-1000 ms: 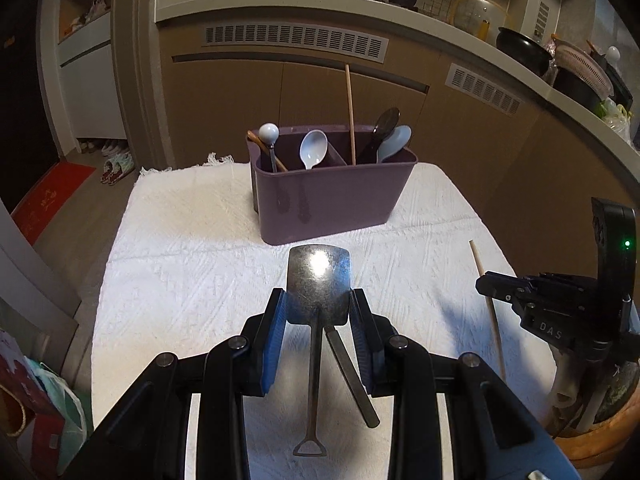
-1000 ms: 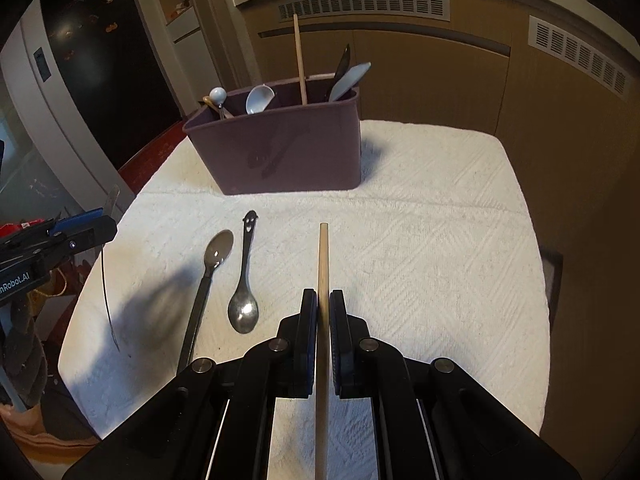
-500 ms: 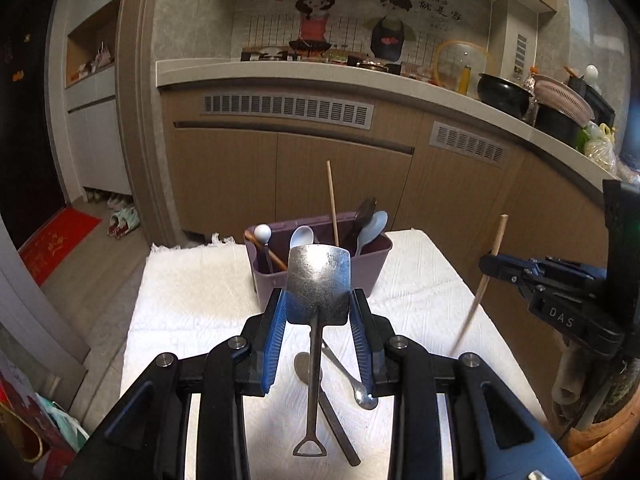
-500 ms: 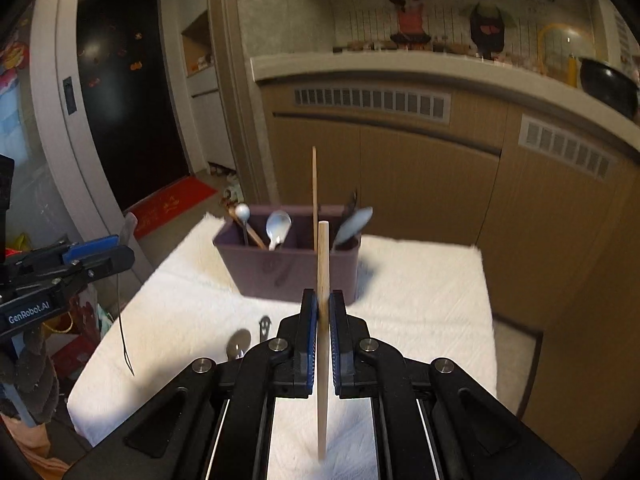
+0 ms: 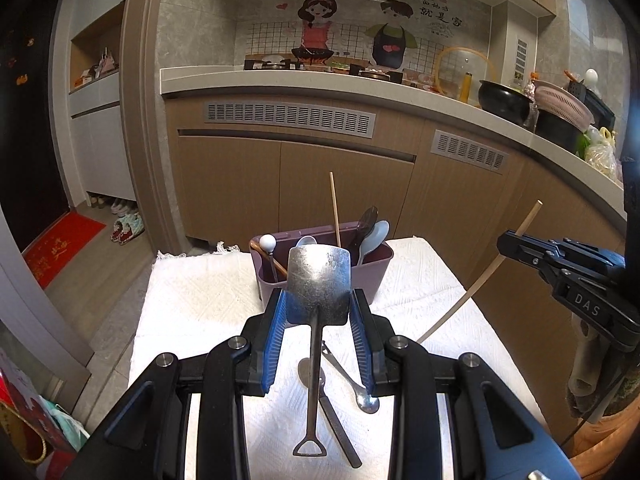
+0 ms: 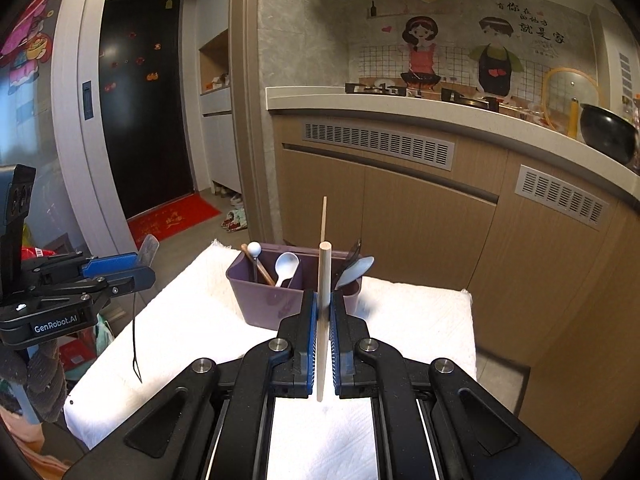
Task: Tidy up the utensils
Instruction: 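Carry the spatula and chopstick over the caddy and lower them in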
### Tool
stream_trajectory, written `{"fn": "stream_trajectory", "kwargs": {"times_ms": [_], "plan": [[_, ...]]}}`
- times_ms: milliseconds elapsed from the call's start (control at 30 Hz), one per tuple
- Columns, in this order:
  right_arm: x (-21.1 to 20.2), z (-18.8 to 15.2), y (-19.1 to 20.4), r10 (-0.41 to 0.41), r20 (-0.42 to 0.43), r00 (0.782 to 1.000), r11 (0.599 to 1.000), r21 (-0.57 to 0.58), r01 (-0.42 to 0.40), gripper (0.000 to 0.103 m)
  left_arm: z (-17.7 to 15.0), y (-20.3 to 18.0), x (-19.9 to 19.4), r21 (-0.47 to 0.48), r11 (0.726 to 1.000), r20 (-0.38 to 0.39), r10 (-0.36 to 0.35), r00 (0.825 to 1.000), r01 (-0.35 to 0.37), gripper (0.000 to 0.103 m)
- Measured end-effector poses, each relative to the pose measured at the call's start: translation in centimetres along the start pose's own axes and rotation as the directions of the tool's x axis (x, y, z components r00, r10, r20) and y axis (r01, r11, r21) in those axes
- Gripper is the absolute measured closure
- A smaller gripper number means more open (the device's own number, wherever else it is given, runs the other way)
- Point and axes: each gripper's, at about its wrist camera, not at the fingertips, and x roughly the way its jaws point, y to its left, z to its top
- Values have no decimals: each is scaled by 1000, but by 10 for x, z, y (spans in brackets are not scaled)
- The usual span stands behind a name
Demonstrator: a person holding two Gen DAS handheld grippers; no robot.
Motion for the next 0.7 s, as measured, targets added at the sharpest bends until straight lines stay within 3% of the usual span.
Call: {"fn": "stream_trajectory", "kwargs": {"times_ms": [233,500,700], "plan": [[-4,19,1,-3,16,1000,1000,-30,4,97,28,0,-1,-6,1000,58,-25,998,25,74],[-10,97,3,-28,145,989,993,-111,45,97,107,-10,0,3,1000,228,-17,974,17,74],[19,140,-1,-6,123,992,995,-99,18,97,145,-7,30,-19,1000,287,-11,958,17,74]]}}
